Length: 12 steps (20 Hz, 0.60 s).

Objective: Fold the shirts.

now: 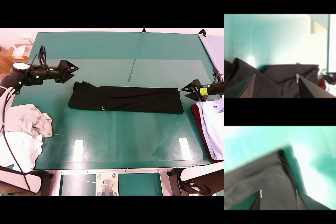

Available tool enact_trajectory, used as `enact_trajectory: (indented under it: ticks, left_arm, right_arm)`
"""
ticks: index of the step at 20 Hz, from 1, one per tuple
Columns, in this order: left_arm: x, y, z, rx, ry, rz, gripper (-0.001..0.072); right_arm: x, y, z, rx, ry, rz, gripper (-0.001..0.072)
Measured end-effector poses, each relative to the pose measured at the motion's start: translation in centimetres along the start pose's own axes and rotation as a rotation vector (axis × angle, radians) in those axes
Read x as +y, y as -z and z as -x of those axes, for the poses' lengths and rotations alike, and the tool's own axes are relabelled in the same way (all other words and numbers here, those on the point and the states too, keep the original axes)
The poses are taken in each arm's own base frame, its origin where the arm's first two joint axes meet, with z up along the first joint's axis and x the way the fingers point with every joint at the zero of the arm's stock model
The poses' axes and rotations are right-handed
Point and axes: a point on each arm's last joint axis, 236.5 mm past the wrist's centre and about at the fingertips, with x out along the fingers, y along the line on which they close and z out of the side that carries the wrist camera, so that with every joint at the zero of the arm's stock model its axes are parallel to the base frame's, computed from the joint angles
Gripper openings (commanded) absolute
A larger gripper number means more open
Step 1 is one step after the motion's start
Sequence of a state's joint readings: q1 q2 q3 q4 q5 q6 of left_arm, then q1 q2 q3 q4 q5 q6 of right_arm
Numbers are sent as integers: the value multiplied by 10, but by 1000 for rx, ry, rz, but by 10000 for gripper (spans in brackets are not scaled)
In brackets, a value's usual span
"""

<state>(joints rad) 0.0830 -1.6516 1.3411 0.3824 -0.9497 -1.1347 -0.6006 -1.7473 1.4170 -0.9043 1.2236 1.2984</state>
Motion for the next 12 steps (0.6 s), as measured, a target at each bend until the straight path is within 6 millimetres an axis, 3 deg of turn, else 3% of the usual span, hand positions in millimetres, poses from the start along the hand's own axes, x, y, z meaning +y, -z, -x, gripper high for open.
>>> enact_trajectory:
  ticks: [2,3,4,6,9,10,11,12]
  left_arm:
    - [-7,6,0,31,24,-3,584]
    - [-11,9,-1,44,32,-6,265]
    - [-14,14,-3,60,40,-9,71]
    - [-21,21,-6,85,54,-20,51]
    - [-32,33,-14,115,69,-45,21]
    - [-36,38,-18,128,74,-59,21]
    - [-42,46,-24,142,80,-76,21]
    - [-48,52,-30,152,82,-92,21]
  right_arm:
    - [-11,11,-7,62,-14,24,487]
    - [-15,16,-12,90,-20,32,487]
    - [-19,21,-18,119,-26,41,487]
    - [-21,29,-27,161,-56,45,483]
    - [-24,40,-44,218,-71,59,304]
    - [-23,43,-49,233,-77,65,120]
    - [-23,47,-54,248,-77,75,13]
    - [-21,49,-55,259,-86,85,12]
